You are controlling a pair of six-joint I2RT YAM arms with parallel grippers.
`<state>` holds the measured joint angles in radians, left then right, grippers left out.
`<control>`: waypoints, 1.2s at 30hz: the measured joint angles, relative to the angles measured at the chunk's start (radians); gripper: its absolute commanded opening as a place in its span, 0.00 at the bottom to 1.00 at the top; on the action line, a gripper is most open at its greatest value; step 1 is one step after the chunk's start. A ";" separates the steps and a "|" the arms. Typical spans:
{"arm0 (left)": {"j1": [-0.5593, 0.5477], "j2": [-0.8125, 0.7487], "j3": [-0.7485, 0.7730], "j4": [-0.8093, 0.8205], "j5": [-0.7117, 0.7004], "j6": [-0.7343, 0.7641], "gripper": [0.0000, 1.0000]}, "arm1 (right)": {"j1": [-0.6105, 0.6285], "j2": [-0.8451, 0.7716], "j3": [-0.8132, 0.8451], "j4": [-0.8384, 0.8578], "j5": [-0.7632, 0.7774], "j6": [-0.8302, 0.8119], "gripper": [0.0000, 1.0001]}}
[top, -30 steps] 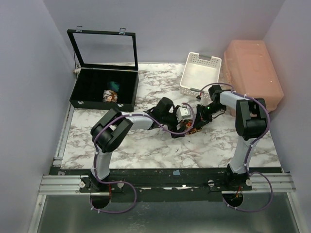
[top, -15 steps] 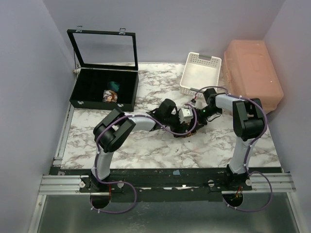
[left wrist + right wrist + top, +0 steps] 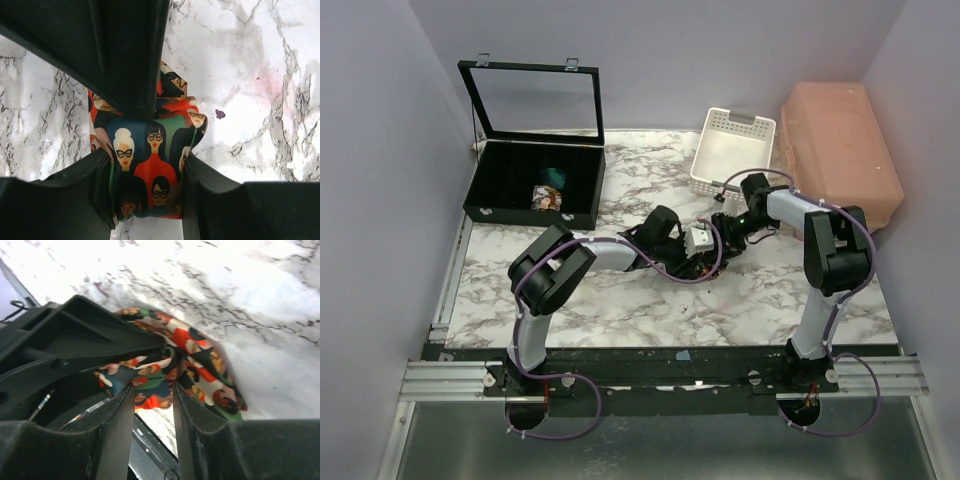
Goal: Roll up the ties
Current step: Roll the tie at the center of the board.
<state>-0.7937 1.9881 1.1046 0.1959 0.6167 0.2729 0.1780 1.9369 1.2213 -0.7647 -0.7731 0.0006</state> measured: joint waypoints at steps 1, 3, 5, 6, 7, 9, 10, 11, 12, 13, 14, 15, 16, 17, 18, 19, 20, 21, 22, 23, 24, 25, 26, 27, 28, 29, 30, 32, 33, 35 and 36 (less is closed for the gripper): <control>0.000 0.000 0.000 -0.002 0.000 0.002 0.20 | -0.002 -0.009 0.005 -0.003 -0.013 0.004 0.44; 0.000 0.000 0.002 -0.005 0.000 0.006 0.20 | -0.003 -0.029 0.006 -0.008 -0.041 0.015 0.48; 0.000 0.000 0.004 -0.008 0.000 0.009 0.21 | 0.001 -0.044 0.006 -0.011 -0.066 0.026 0.48; 0.000 0.000 0.005 -0.011 0.000 0.011 0.21 | 0.005 -0.050 0.006 -0.012 -0.076 0.029 0.48; 0.000 0.000 0.006 -0.013 0.000 0.011 0.21 | 0.011 -0.053 0.006 -0.012 -0.085 0.030 0.48; 0.000 0.000 0.008 -0.016 0.000 0.012 0.23 | 0.024 -0.051 0.006 -0.013 -0.089 0.033 0.47; 0.000 0.000 0.009 -0.020 0.000 0.012 0.24 | 0.029 -0.048 0.006 -0.013 -0.089 0.033 0.46; -0.001 0.000 0.011 -0.023 0.000 0.012 0.25 | 0.033 -0.044 0.006 -0.014 -0.089 0.032 0.45; -0.001 0.000 0.012 -0.026 0.000 0.013 0.26 | 0.037 -0.038 0.006 -0.015 -0.087 0.029 0.42; 0.000 0.000 0.013 -0.029 0.000 0.013 0.27 | 0.040 -0.030 0.009 -0.016 -0.084 0.026 0.35; 0.000 0.000 0.013 -0.031 0.000 0.013 0.28 | 0.041 -0.020 0.012 -0.021 -0.077 0.017 0.27; 0.000 0.000 0.013 -0.032 0.000 0.013 0.30 | 0.041 -0.009 0.016 -0.026 -0.066 0.006 0.16; 0.000 0.000 0.014 -0.033 0.000 0.013 0.32 | 0.041 0.001 0.019 -0.030 -0.059 -0.002 0.06; -0.001 0.000 0.014 -0.035 0.000 0.013 0.36 | 0.041 0.008 0.021 -0.035 -0.057 -0.009 0.01; 0.000 0.000 0.014 -0.037 -0.001 0.014 0.41 | 0.038 0.011 0.024 -0.042 -0.056 -0.011 0.01; -0.001 0.000 0.015 -0.039 -0.004 0.014 0.47 | 0.037 0.011 0.026 -0.047 -0.056 -0.014 0.00; -0.001 0.000 0.016 -0.040 -0.005 0.014 0.50 | 0.037 0.011 0.029 -0.050 -0.054 -0.018 0.01; -0.001 0.000 0.016 -0.040 -0.004 0.014 0.53 | 0.036 0.011 0.031 -0.052 -0.051 -0.022 0.00; -0.001 0.000 0.016 -0.040 -0.004 0.014 0.57 | 0.035 0.011 0.031 -0.052 -0.046 -0.027 0.00; 0.000 -0.001 0.016 -0.039 -0.004 0.014 0.60 | 0.033 0.011 0.031 -0.054 -0.037 -0.031 0.01; 0.000 -0.003 0.013 -0.038 -0.004 0.014 0.61 | 0.032 0.011 0.031 -0.056 -0.029 -0.037 0.00; 0.000 -0.005 0.011 -0.037 -0.004 0.011 0.62 | 0.030 0.012 0.031 -0.059 -0.022 -0.041 0.00; 0.000 -0.006 0.010 -0.037 -0.004 0.010 0.63 | 0.027 0.012 0.031 -0.060 -0.015 -0.045 0.01; 0.000 -0.006 0.010 -0.037 -0.004 0.006 0.63 | 0.024 0.012 0.031 -0.060 -0.009 -0.049 0.00; 0.000 -0.006 0.010 -0.036 -0.004 0.002 0.64 | 0.021 0.012 0.031 -0.061 -0.003 -0.052 0.00; 0.000 -0.006 0.012 -0.037 -0.003 -0.004 0.64 | 0.019 0.012 0.031 -0.060 0.001 -0.055 0.00; 0.000 -0.006 0.016 -0.039 -0.003 -0.012 0.64 | 0.017 0.012 0.031 -0.061 0.007 -0.055 0.00; -0.001 -0.006 0.027 -0.044 -0.003 -0.026 0.62 | 0.012 0.013 0.031 -0.061 0.014 -0.056 0.00; -0.003 -0.006 0.034 -0.046 -0.003 -0.033 0.60 | 0.010 0.014 0.031 -0.062 0.018 -0.058 0.00; -0.004 -0.005 0.046 -0.050 -0.003 -0.040 0.57 | 0.010 0.016 0.031 -0.066 0.026 -0.062 0.00; -0.006 -0.002 0.055 -0.052 -0.003 -0.042 0.56 | 0.008 0.017 0.031 -0.067 0.032 -0.063 0.00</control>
<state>-0.8001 1.9865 1.1599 0.1440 0.6132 0.2314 0.1864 1.9537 1.2526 -0.8318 -0.7410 -0.0628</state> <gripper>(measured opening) 0.601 0.011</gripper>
